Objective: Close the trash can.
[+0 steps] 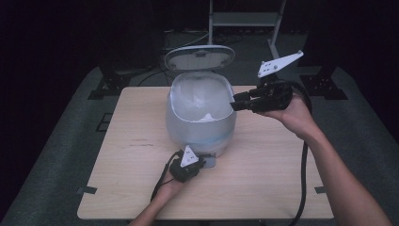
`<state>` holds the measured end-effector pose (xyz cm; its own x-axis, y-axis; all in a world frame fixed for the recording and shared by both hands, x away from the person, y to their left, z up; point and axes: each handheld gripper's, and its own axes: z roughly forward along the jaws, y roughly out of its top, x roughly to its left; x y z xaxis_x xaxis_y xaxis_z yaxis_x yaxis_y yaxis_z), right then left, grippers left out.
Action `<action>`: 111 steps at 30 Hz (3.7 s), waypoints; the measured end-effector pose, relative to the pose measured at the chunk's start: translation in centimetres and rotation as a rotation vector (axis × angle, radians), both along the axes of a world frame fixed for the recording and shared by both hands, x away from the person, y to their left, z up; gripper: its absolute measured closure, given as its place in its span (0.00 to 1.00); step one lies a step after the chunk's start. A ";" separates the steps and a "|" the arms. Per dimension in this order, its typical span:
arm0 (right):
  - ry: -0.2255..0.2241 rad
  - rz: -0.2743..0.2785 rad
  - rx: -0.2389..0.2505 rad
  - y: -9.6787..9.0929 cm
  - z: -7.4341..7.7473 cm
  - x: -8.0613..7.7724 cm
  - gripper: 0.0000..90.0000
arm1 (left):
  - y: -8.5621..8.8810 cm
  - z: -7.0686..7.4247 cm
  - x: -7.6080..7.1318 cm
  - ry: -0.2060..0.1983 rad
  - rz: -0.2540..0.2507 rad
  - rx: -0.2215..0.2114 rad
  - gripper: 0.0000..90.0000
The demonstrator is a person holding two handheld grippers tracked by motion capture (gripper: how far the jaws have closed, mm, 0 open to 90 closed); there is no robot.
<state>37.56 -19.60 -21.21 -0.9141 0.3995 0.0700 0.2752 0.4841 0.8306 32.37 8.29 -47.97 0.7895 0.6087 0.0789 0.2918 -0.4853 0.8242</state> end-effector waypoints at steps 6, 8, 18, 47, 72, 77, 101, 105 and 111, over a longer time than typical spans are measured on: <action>0.002 -0.023 0.006 -1.4 -0.6 -0.3 0.69 | 0.1 0.0 -0.1 0.009 0.002 -0.007 0.89; 0.001 -0.029 0.008 -1.7 -0.8 -0.3 0.69 | 0.1 0.0 -0.1 0.011 0.001 -0.008 0.89; 0.004 -0.055 0.013 -3.1 -2.1 -0.7 0.68 | 0.1 0.0 0.0 0.020 0.003 -0.014 0.89; 0.022 -0.106 0.010 -6.7 -7.4 -2.8 0.65 | 2.0 3.8 -2.5 0.085 -0.045 -0.073 0.72; 0.035 -0.169 0.003 -8.7 -11.1 -4.0 0.56 | 7.3 4.8 -2.6 0.046 0.052 -0.070 0.54; 0.039 -0.176 0.009 -9.2 -11.6 -4.3 0.56 | 8.3 4.8 -2.7 0.047 0.076 -0.075 0.51; 0.062 -0.244 0.022 -10.5 -14.6 -5.6 0.41 | 11.0 4.5 -2.6 0.070 0.179 -0.074 0.29; 0.075 -0.253 0.017 -10.6 -15.4 -5.9 0.39 | 11.0 4.6 -2.6 0.066 0.184 -0.087 0.26; 0.083 -0.262 0.023 -10.9 -16.4 -6.2 0.38 | 11.6 4.3 -2.7 0.061 0.201 -0.093 0.26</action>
